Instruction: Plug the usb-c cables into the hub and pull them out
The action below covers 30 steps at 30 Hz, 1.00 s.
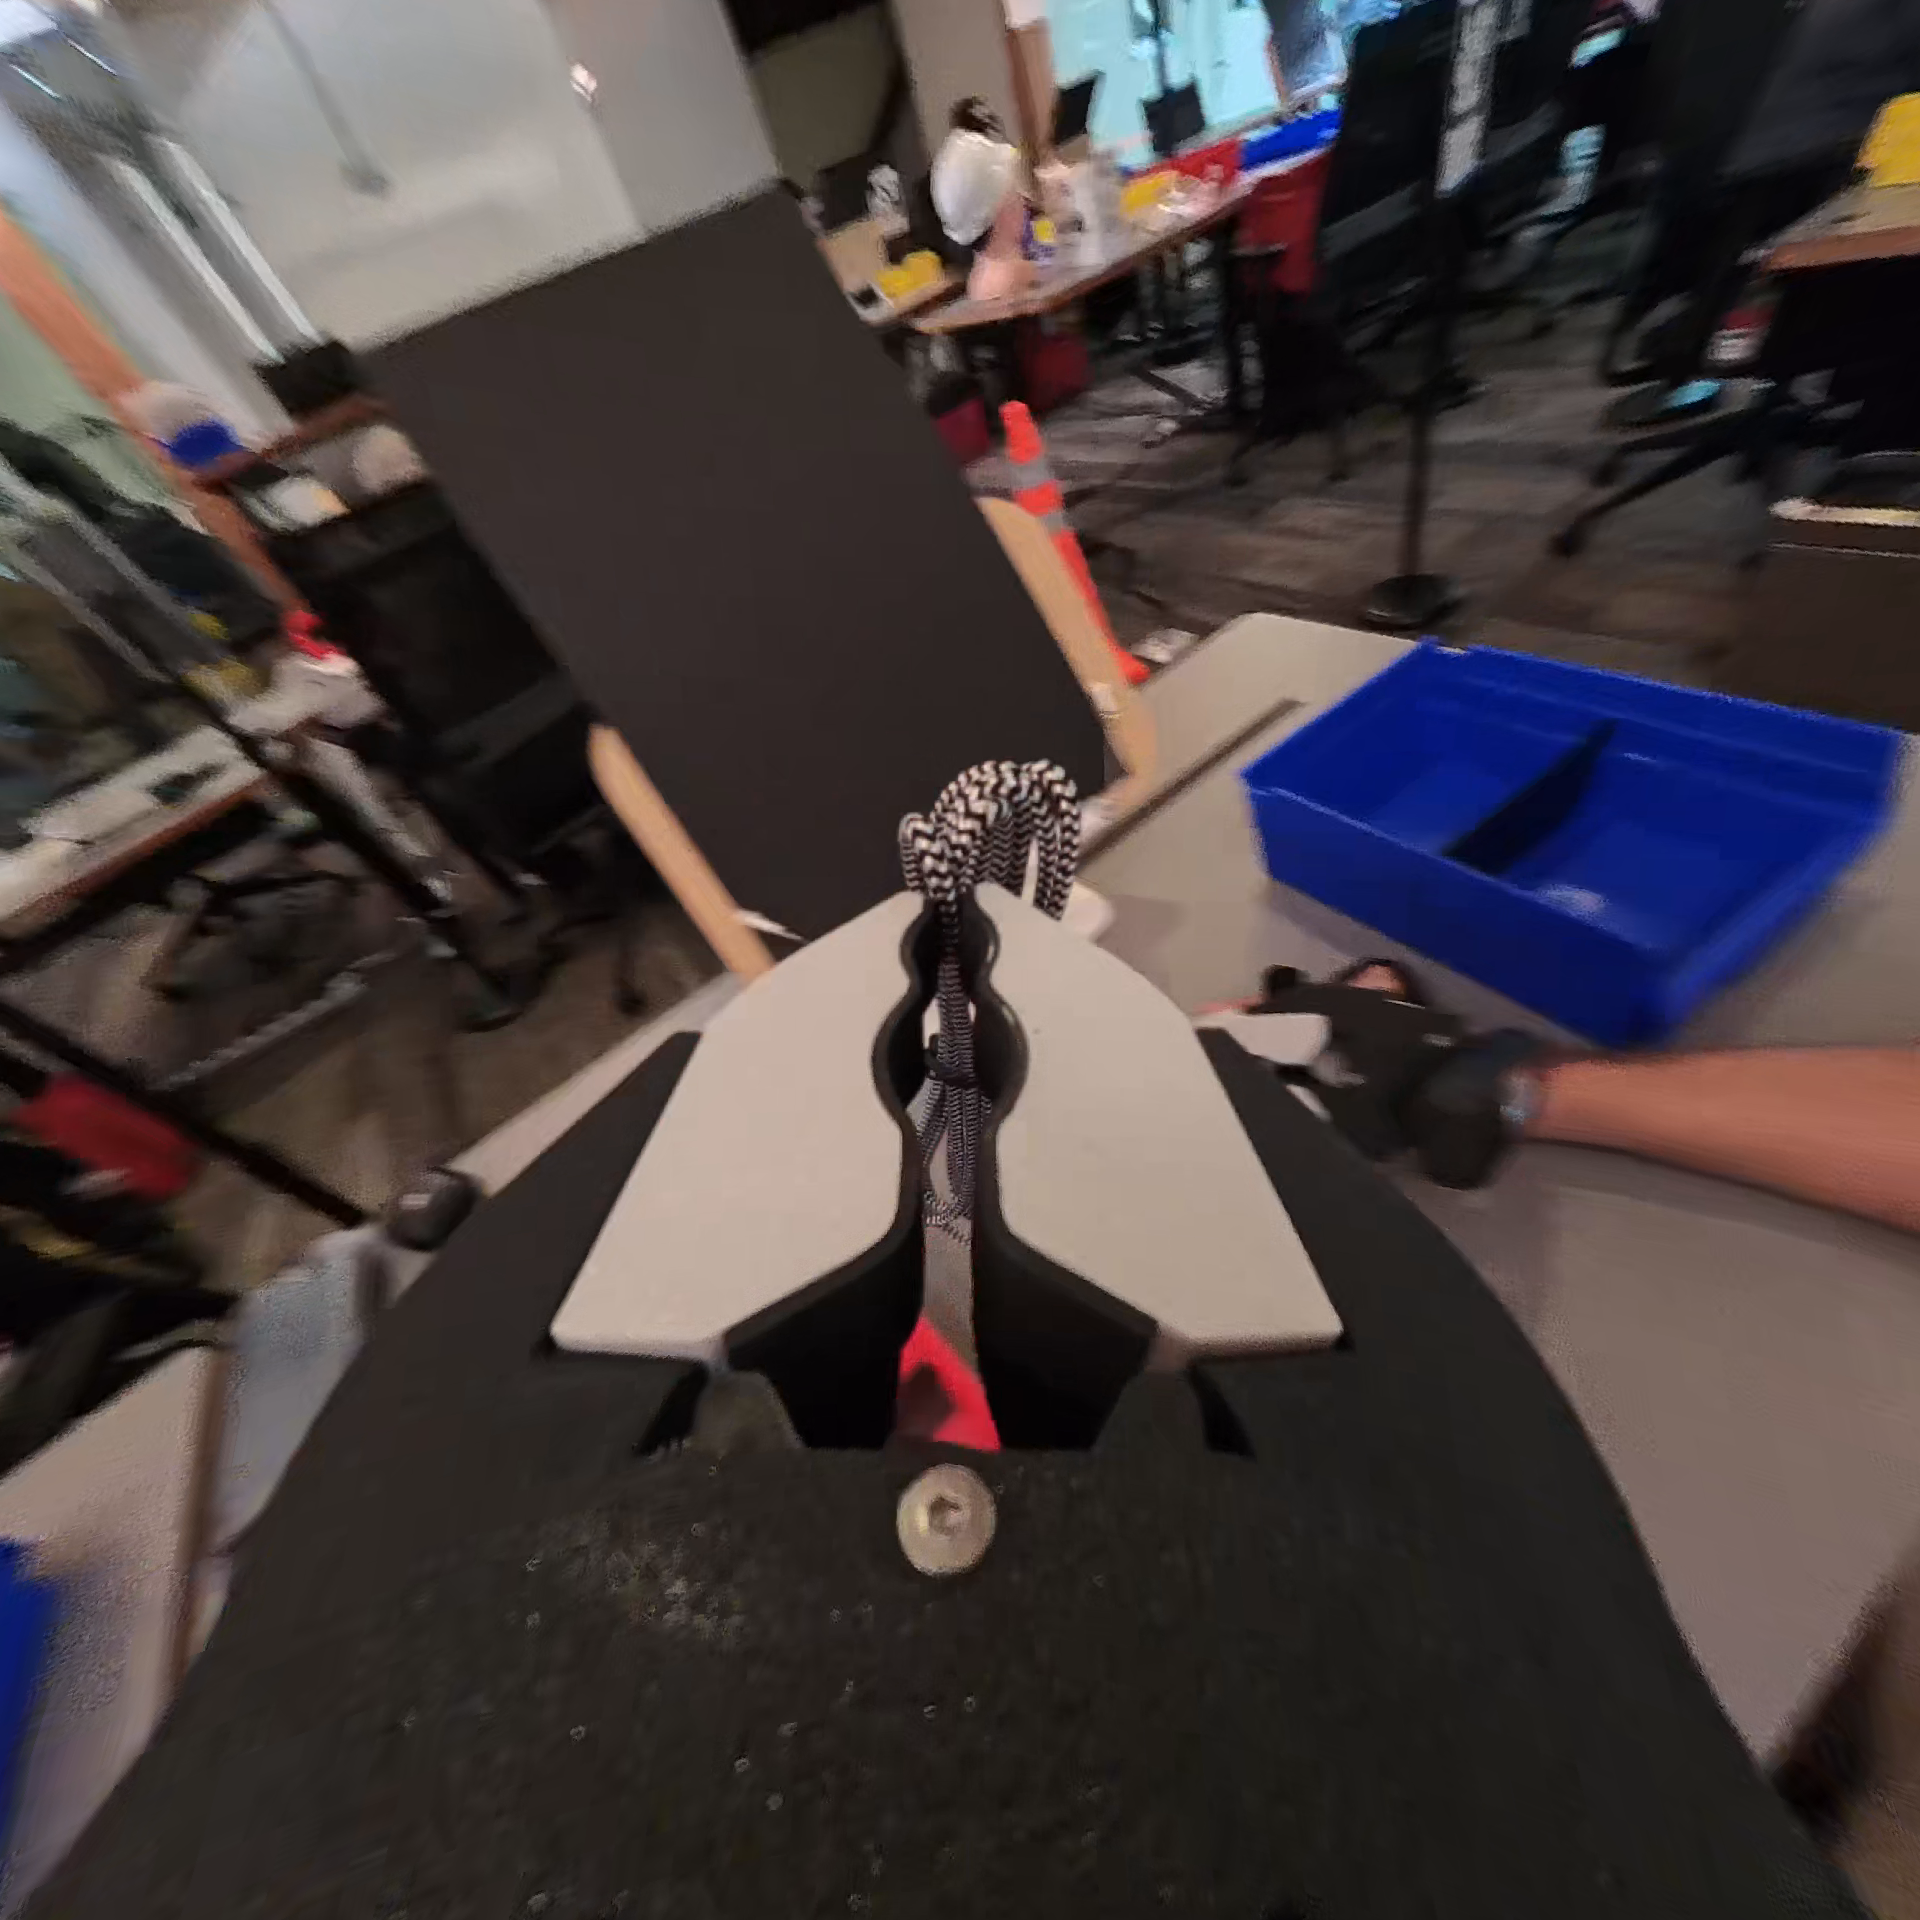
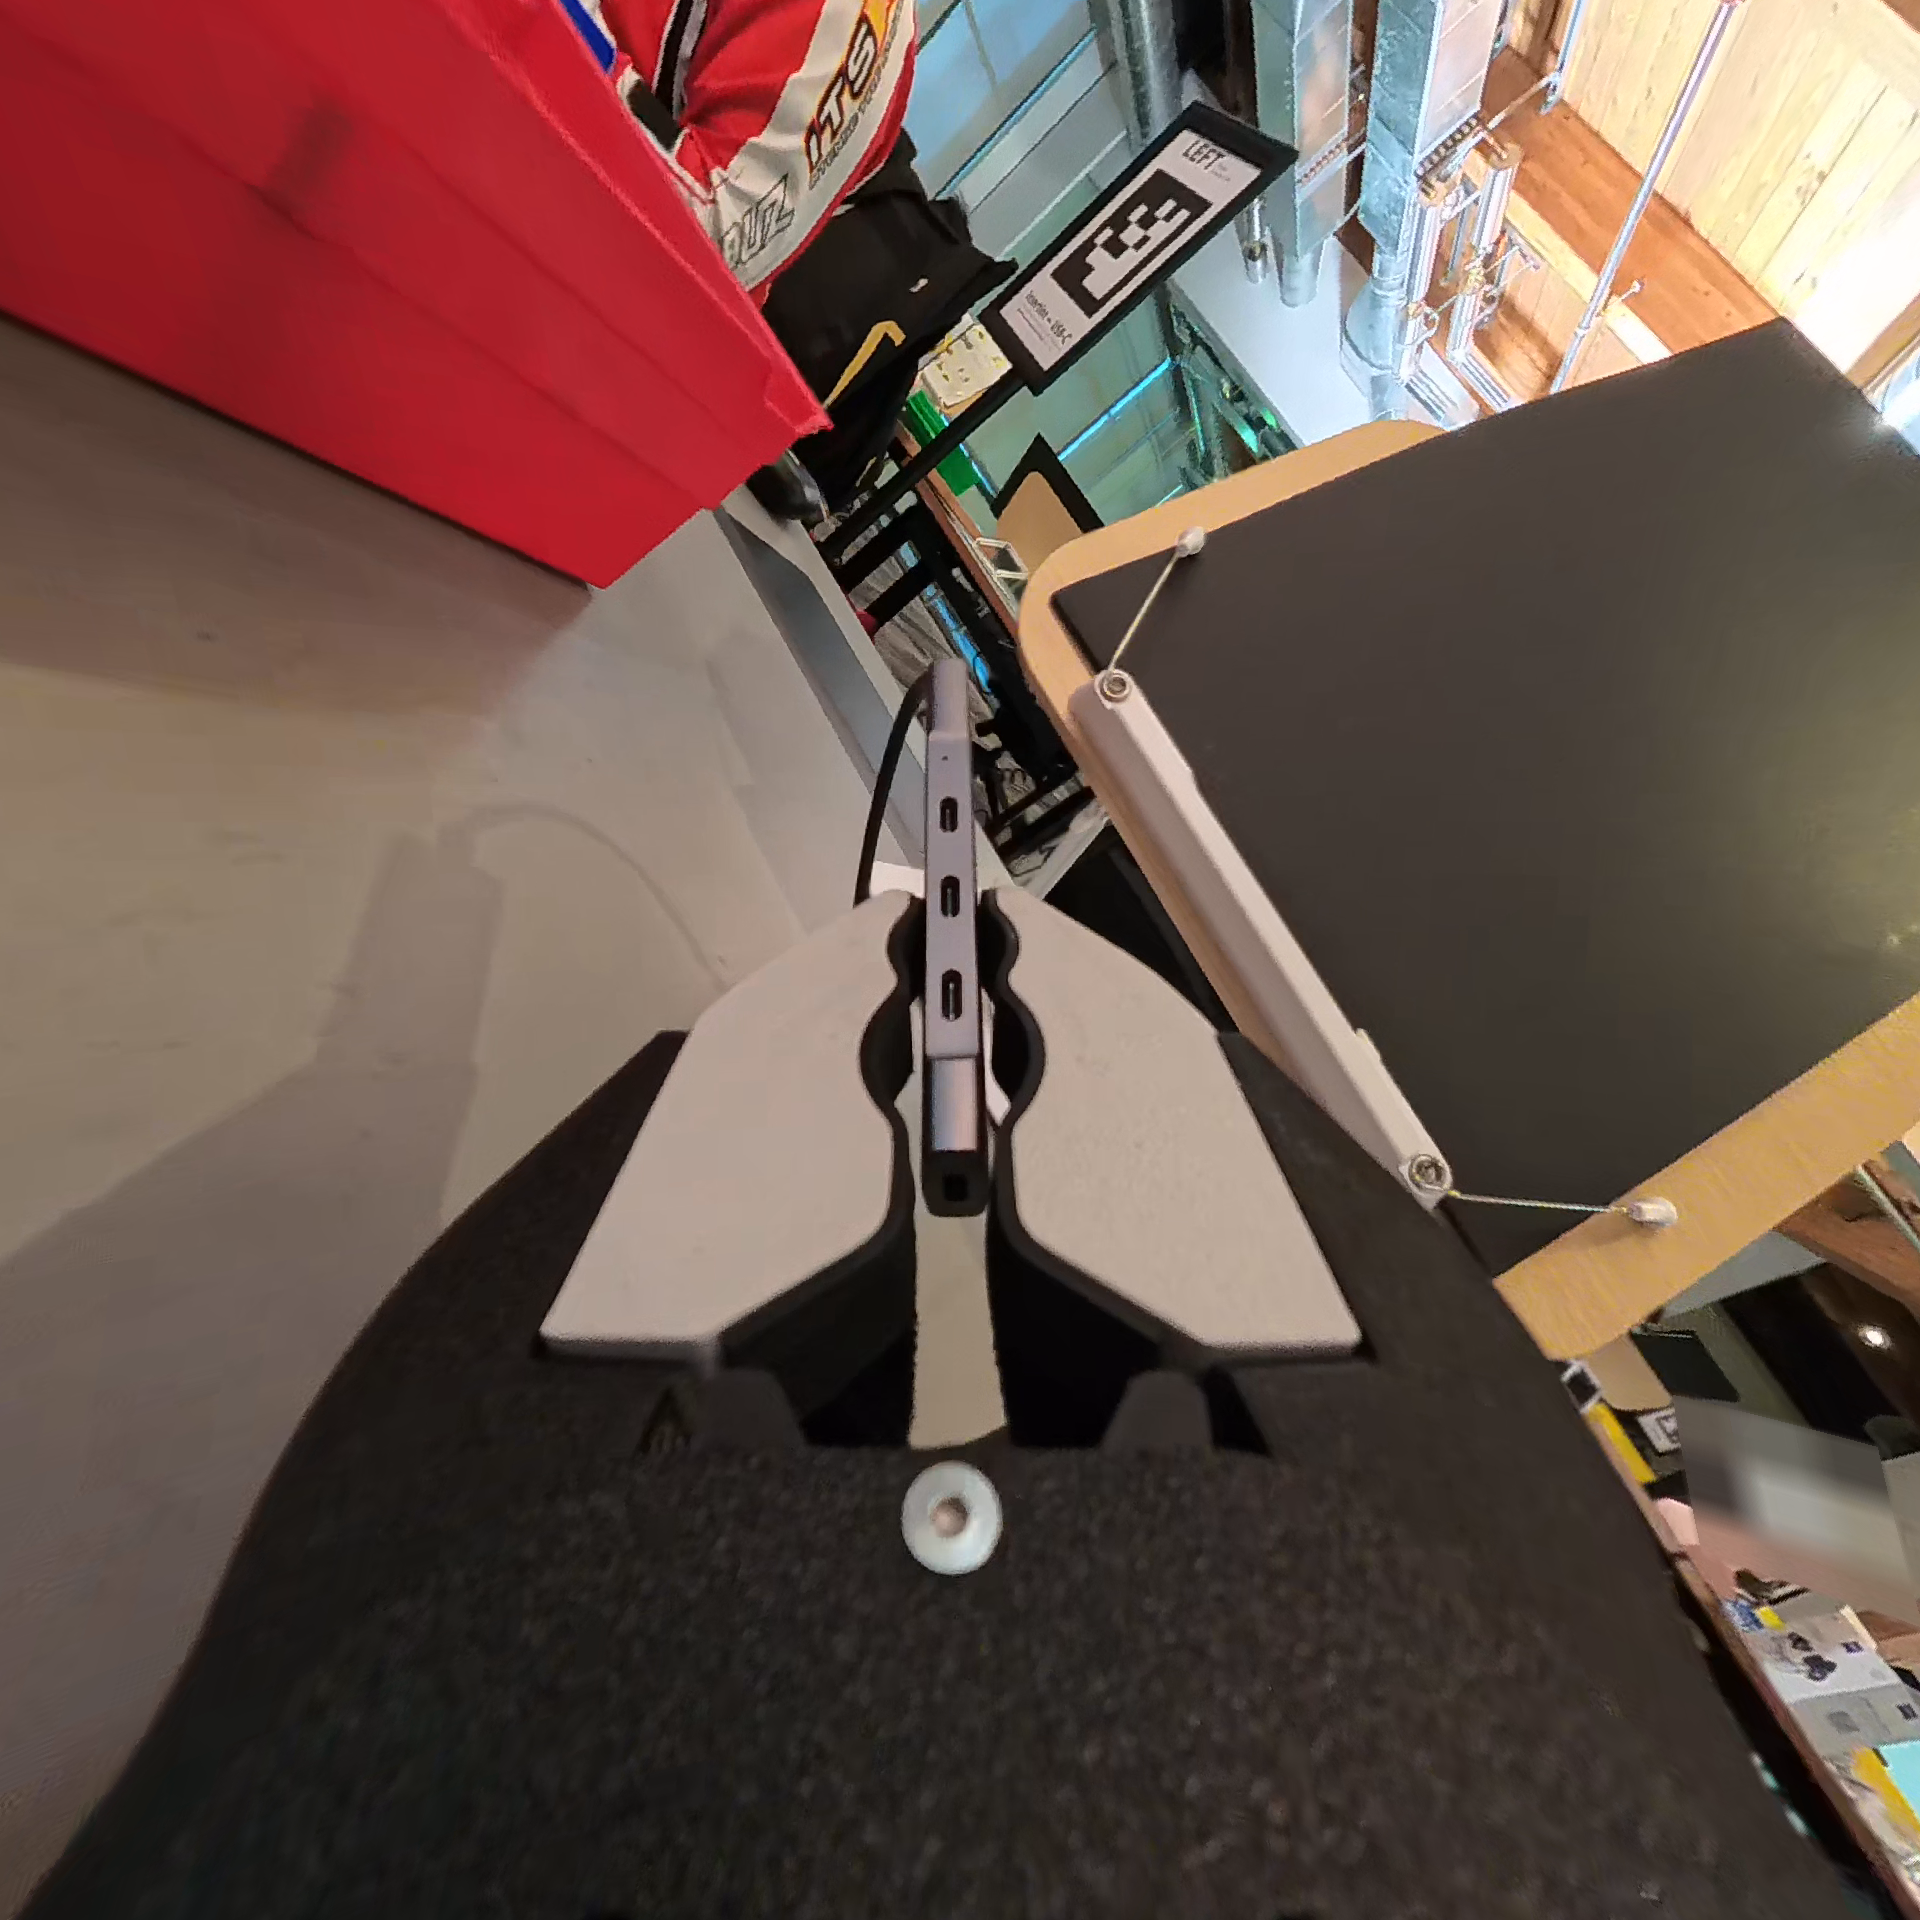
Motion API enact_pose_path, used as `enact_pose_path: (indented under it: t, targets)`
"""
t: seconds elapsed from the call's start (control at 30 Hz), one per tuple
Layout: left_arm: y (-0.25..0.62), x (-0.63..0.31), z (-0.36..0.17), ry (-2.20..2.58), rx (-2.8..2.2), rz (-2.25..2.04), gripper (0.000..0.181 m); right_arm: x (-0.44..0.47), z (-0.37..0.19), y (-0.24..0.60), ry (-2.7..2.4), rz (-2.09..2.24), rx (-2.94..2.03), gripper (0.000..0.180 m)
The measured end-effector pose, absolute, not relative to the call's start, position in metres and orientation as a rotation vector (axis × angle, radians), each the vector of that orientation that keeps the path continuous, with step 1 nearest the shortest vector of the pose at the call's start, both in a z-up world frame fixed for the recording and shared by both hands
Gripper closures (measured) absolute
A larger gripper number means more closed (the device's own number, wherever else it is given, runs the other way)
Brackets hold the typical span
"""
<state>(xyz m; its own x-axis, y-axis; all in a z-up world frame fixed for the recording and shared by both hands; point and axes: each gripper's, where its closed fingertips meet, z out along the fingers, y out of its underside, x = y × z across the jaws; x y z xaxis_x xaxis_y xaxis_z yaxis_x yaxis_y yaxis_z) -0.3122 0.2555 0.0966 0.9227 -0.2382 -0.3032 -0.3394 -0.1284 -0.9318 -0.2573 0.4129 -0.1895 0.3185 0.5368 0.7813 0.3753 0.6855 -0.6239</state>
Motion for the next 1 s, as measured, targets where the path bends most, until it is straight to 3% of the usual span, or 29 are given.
enact_pose_path:
  t: [0.13,0.3,0.4,0.83,0.93,1.0]
  targets:
    - [0.281,-0.277,0.026,0.362,-1.85,-0.035,0.179,-0.251,-0.182,0.416,-1.235,0.191,-0.898,0.171]
    - [0.323,-0.294,-0.108,0.056,-2.103,-0.177,0.178,-0.247,-0.178,0.421,-1.196,0.243,-0.935,0.171]
    - [0.333,-0.298,-0.155,-0.032,-2.155,-0.187,0.177,-0.246,-0.177,0.421,-1.191,0.25,-0.938,0.171]
    - [0.305,-0.271,-0.167,0.517,-2.184,0.133,0.169,-0.247,-0.174,0.419,-1.185,0.325,-0.937,0.171]
    - [0.281,-0.254,-0.167,0.522,-2.236,-0.082,0.155,-0.247,-0.172,0.419,-1.176,0.338,-0.94,0.171]
    - [0.256,-0.213,-0.171,0.816,-2.169,-0.295,0.159,-0.247,-0.172,0.419,-1.177,0.35,-0.938,0.171]
